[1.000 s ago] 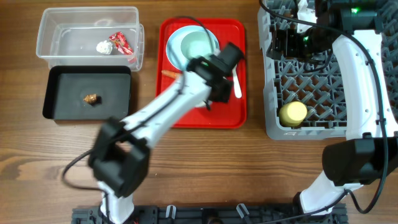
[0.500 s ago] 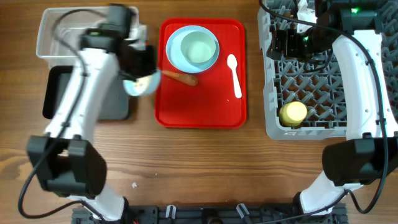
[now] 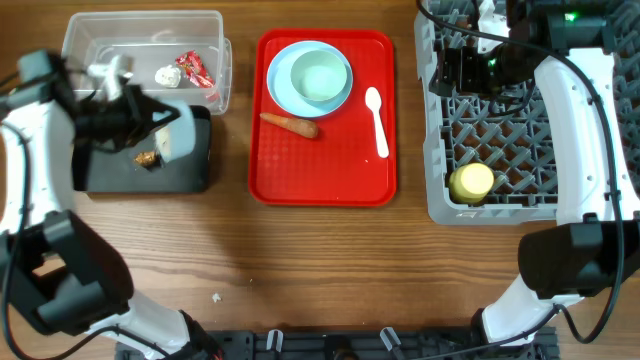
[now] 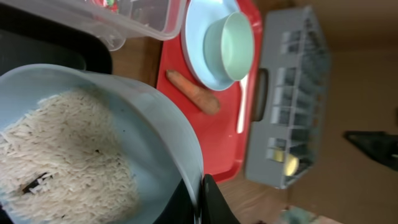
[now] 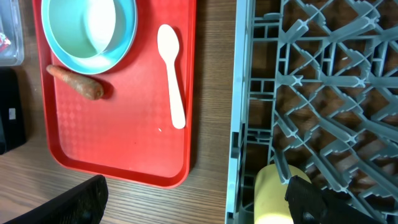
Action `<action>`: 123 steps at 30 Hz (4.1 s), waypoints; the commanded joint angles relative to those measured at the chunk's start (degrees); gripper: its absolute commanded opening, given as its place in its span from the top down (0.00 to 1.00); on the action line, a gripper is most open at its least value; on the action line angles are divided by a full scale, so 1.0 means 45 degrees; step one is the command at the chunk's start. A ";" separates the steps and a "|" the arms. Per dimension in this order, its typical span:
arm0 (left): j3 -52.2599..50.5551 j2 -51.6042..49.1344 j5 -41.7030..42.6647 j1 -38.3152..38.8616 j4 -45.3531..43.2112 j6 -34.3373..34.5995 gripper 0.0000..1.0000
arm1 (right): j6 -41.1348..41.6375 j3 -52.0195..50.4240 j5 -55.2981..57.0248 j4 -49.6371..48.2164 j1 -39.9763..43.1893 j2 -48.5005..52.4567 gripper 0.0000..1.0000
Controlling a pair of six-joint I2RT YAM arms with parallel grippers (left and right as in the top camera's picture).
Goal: Sort waste into correct bins and load items into the dishwasher rack
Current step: 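Lift the rice bowl and carry it left over the black tray, then tip the rice bowl to pour the rice onto the black tray, then carry the empty bowl right and set it on the red tray, then reach the right gripper to the light blue bowl and grasp it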
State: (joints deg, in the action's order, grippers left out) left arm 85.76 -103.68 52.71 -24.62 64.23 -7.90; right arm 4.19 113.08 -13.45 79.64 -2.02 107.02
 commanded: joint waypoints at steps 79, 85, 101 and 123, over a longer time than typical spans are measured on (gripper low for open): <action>-0.0908 -0.0636 -0.9044 1.1798 -0.4299 0.2633 0.96 | -0.0272 0.0185 0.0126 0.0083 -0.0087 -0.0209 0.06; -0.0908 -0.1651 -0.9262 1.2983 -0.4663 0.2637 0.96 | -0.0408 0.0185 0.0126 0.0112 -0.0087 -0.0209 0.06; -0.0908 -0.0126 -0.9403 1.1215 -0.4493 0.4323 0.59 | -0.0209 0.0185 -0.2769 -0.1341 -0.0204 -0.0209 0.00; -0.0908 0.1229 -0.8446 0.7145 -0.3832 0.4575 0.15 | 0.2021 0.0180 0.0277 -0.1161 -0.4731 0.4692 0.25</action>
State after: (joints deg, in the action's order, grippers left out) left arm 81.71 -98.02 16.01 7.86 46.89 12.58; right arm 13.61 113.38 -13.67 73.65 -22.87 125.64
